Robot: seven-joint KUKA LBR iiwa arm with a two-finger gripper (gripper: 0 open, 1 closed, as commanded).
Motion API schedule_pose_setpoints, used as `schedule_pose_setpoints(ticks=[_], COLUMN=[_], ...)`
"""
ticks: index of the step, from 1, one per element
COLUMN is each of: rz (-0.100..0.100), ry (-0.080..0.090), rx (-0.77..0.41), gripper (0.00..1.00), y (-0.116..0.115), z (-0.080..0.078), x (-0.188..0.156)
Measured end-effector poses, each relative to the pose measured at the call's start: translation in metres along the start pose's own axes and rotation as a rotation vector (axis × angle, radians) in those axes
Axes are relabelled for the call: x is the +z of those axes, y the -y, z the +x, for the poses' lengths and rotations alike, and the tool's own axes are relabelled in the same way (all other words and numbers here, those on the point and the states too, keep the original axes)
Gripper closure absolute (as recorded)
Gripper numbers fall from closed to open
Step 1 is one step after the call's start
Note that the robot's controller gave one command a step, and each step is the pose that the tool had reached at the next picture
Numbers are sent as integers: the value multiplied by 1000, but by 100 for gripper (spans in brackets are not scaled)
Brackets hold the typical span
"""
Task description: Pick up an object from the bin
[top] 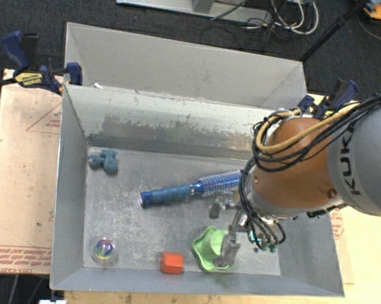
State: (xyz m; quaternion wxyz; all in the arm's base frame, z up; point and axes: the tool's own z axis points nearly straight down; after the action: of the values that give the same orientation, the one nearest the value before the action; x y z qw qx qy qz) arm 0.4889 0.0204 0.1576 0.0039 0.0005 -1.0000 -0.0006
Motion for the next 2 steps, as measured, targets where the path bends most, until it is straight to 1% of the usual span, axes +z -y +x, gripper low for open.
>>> schedule_pose_setpoints(ticks=[1,2], rz=[-1,-2], ry=[13,10], rx=[87,274], gripper=[0,0], y=[4,-9], z=[-72,-116], x=[32,88])
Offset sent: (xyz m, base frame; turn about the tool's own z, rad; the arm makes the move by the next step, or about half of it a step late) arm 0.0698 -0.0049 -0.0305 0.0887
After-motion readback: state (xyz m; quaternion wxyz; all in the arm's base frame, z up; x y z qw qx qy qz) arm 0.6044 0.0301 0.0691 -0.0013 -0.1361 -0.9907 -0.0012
